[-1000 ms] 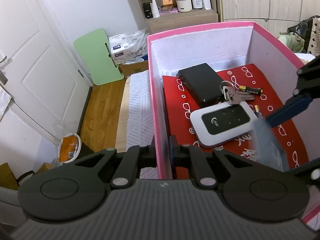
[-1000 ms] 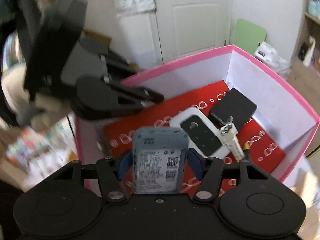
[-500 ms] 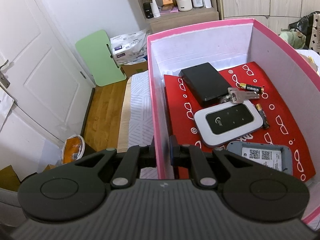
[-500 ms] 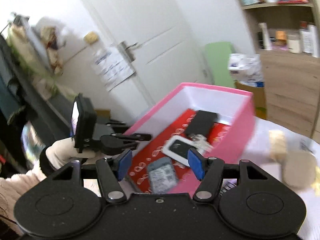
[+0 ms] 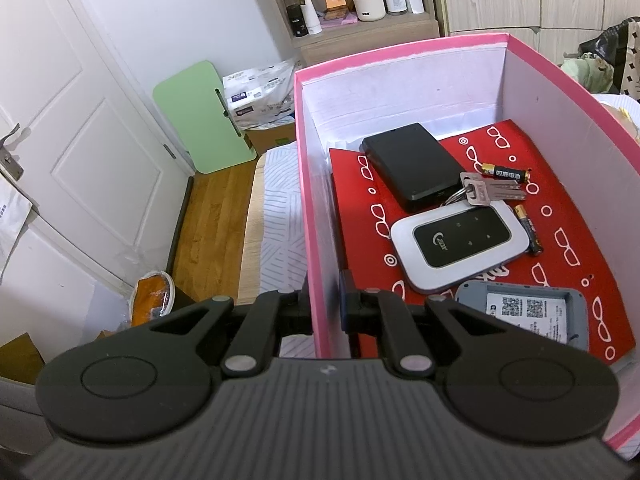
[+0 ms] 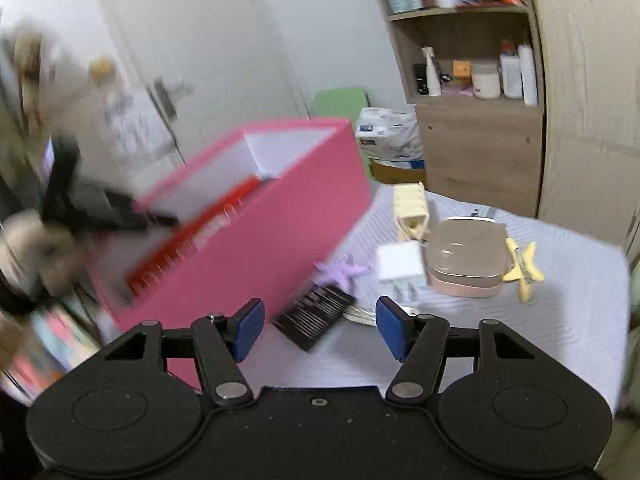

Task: Organize rigid objects
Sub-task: 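Grasp the second set of silver keys with the right gripper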

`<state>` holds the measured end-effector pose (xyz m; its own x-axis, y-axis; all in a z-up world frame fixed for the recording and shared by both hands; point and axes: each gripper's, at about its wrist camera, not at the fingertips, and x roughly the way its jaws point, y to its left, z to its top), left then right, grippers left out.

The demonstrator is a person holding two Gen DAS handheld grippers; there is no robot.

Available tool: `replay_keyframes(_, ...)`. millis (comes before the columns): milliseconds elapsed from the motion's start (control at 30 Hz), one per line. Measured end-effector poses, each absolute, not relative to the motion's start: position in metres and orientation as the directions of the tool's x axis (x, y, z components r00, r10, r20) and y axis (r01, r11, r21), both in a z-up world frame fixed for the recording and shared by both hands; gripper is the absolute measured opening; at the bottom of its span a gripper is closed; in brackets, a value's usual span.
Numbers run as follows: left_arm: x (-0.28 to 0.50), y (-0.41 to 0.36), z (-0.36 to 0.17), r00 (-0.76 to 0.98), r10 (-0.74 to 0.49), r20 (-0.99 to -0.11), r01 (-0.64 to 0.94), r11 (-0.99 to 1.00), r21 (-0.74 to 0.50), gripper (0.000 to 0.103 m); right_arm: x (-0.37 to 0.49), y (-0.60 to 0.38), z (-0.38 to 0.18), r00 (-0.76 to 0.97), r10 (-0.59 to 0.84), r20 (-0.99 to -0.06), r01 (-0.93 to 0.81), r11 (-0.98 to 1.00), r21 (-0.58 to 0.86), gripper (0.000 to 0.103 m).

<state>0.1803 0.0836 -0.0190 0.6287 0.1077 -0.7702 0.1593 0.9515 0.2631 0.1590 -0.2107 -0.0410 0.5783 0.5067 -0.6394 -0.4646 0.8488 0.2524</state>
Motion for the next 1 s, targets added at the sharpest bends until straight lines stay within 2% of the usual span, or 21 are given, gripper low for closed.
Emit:
replay_keyframes(133, 0.180, 0.083, -0.019, 0.628, 0.106, -0.771, 0.159, 0.952, 0.261, 0.009, 0.164, -0.205, -0.056, 0.556, 0.473, -0.683, -0.521, 0.839, 0.157, 0.072)
replay_keyframes(167, 0.181, 0.084, -0.019, 0.628, 0.106, -0.771, 0.160, 0.952, 0.260, 0.009, 0.167, -0.205, -0.060, 0.556, 0.462, -0.691, -0.518, 0.843, 0.147, 0.074)
replay_keyframes(300, 0.180, 0.084, -0.019, 0.628, 0.104, -0.771, 0.160, 0.953, 0.259, 0.009, 0.180, -0.210, -0.076, 0.585, 0.370, -0.722, -0.442, 0.891, 0.098, 0.074)
replay_keyframes(467, 0.181, 0.084, -0.019, 0.628, 0.104, -0.771, 0.160, 0.952, 0.259, 0.009, 0.193, -0.210, -0.093, 0.603, 0.309, -0.735, -0.407, 0.912, 0.050, 0.075)
replay_keyframes(633, 0.181, 0.084, -0.019, 0.628, 0.104, -0.771, 0.161, 0.952, 0.260, 0.009, 0.198, -0.206, -0.097, 0.642, 0.308, -0.702, -0.400, 0.916, 0.036, 0.076)
replay_keyframes(667, 0.181, 0.084, -0.019, 0.628, 0.106, -0.771, 0.160, 0.952, 0.261, 0.009, 0.198, -0.203, -0.097, 0.649, 0.304, -0.697, -0.403, 0.915, 0.024, 0.068)
replay_keyframes(700, 0.181, 0.084, -0.019, 0.629, 0.106, -0.771, 0.161, 0.952, 0.262, 0.009, 0.197, -0.202, -0.097, 0.650, 0.315, -0.691, -0.415, 0.910, 0.024, 0.048)
replay_keyframes(733, 0.181, 0.084, -0.019, 0.628, 0.106, -0.771, 0.161, 0.951, 0.262, 0.009, 0.195, -0.199, -0.095, 0.649, 0.328, -0.687, -0.425, 0.905, 0.030, 0.038)
replay_keyframes(900, 0.181, 0.084, -0.019, 0.628, 0.107, -0.770, 0.159, 0.952, 0.261, 0.009, 0.186, -0.196, -0.083, 0.657, 0.317, -0.685, -0.387, 0.920, 0.054, 0.031)
replay_keyframes(967, 0.181, 0.085, -0.019, 0.629, 0.105, -0.771, 0.160, 0.952, 0.261, 0.009, 0.182, -0.198, -0.078, 0.672, 0.316, -0.670, -0.371, 0.926, 0.066, 0.004)
replay_keyframes(1000, 0.181, 0.085, -0.019, 0.628, 0.104, -0.771, 0.159, 0.953, 0.258, 0.009, 0.179, -0.201, -0.074, 0.670, 0.333, -0.663, -0.369, 0.925, 0.092, 0.004)
